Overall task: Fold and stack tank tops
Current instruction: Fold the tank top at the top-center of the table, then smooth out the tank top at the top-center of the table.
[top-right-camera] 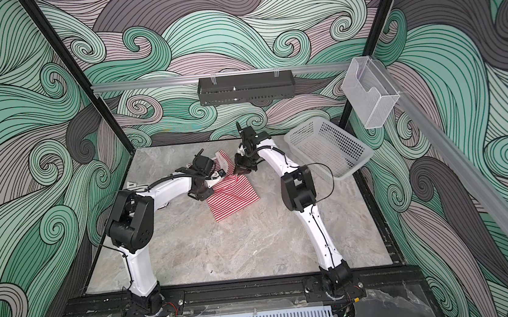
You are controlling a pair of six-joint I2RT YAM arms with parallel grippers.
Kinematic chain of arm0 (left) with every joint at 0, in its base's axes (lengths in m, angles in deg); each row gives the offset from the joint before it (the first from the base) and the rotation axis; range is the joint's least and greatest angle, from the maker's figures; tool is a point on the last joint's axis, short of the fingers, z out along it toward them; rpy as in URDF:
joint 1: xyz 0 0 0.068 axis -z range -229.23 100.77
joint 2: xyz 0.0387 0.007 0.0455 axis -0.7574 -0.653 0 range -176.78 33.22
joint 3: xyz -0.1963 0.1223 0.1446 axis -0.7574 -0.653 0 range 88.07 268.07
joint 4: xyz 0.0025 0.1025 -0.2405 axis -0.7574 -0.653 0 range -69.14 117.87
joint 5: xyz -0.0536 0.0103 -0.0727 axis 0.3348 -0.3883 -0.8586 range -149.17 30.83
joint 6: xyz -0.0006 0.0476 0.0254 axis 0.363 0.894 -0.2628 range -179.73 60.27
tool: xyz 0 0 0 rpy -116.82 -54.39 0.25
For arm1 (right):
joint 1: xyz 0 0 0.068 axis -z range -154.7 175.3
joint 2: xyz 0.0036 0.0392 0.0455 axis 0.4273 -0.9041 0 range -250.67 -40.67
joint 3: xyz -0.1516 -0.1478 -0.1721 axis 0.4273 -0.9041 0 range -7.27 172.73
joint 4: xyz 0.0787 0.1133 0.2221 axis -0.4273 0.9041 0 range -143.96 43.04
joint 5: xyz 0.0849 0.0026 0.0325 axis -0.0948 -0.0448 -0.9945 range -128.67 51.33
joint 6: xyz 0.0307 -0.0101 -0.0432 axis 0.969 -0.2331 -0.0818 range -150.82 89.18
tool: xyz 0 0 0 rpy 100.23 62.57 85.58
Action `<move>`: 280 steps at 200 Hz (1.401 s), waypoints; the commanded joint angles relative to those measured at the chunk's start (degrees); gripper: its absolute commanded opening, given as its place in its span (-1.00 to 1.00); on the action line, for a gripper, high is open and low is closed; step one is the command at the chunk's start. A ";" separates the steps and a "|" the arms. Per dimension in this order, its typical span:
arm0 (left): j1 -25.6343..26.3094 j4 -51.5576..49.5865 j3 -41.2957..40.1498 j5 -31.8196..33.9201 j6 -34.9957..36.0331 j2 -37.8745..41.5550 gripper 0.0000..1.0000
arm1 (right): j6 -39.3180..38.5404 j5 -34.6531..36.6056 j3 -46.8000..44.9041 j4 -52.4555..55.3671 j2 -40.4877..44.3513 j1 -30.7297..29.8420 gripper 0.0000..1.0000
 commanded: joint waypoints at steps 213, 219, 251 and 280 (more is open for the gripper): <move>3.34 6.17 1.68 0.04 -3.06 -3.40 -0.43 | 5.91 6.50 -58.16 -28.25 30.69 -3.91 -0.62; 3.10 6.32 2.59 1.23 -3.06 -4.40 -0.43 | 5.97 6.69 -58.19 -28.27 30.70 -3.92 -0.61; 1.69 8.36 4.33 4.98 -2.80 -6.32 -0.44 | 6.04 7.03 -58.63 -28.13 30.63 -3.93 -0.57; 0.43 7.63 6.80 8.33 -2.71 -8.46 -0.44 | 6.26 8.27 -58.22 -27.72 29.08 -3.92 -0.55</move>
